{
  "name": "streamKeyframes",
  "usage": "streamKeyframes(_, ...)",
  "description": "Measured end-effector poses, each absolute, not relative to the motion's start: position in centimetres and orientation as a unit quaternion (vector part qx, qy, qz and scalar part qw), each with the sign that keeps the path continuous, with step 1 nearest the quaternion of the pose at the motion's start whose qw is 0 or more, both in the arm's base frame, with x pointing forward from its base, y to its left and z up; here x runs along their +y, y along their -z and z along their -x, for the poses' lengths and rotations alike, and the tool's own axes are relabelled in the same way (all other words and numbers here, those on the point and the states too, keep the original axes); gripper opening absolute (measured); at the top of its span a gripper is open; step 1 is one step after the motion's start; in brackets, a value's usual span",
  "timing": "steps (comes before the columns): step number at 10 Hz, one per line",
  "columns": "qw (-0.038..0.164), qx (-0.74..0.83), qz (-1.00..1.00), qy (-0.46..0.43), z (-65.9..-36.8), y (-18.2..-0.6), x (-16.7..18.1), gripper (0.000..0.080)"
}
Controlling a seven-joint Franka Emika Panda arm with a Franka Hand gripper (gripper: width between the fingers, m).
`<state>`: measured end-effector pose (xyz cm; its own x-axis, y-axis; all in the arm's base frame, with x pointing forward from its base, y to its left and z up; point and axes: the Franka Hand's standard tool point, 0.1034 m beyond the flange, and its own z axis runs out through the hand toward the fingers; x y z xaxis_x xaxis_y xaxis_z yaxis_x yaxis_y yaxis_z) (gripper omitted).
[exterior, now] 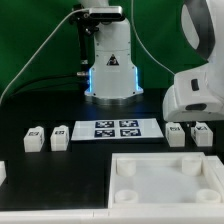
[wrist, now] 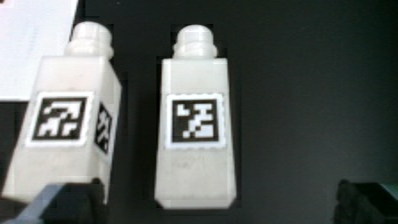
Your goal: Assemble one leg
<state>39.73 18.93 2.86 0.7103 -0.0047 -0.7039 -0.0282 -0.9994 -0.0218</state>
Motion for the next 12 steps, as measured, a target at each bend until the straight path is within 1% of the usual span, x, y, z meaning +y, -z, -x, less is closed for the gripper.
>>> streamKeyframes(2,0.012,0.01,0.925,-0.381,-38.7,-1.7,19.3,0.0649)
streamKeyframes(5,0.012,0.009,0.924,-0.382,-38.2,-1.0,19.2,0.0649)
streamKeyframes(7,0.012,0.009,0.924,-0.382,-38.1,-1.0,19.2,0.0649)
streamKeyframes(8,0.012,0.009,0.924,-0.382,-38.1,-1.0,19.2,0.0541)
streamKeyframes(9,0.012,0.009,0.924,-0.382,-38.1,-1.0,19.2,0.0541)
streamKeyframes(10,0.012,0.009,0.924,-0.382,-38.1,-1.0,19.2,0.0357)
streamKeyframes(11,0.012,0.009,0.924,-0.382,-38.1,-1.0,19.2,0.029)
streamKeyframes(12,0.012,0.009,0.924,-0.382,-38.1,-1.0,19.2,0.029)
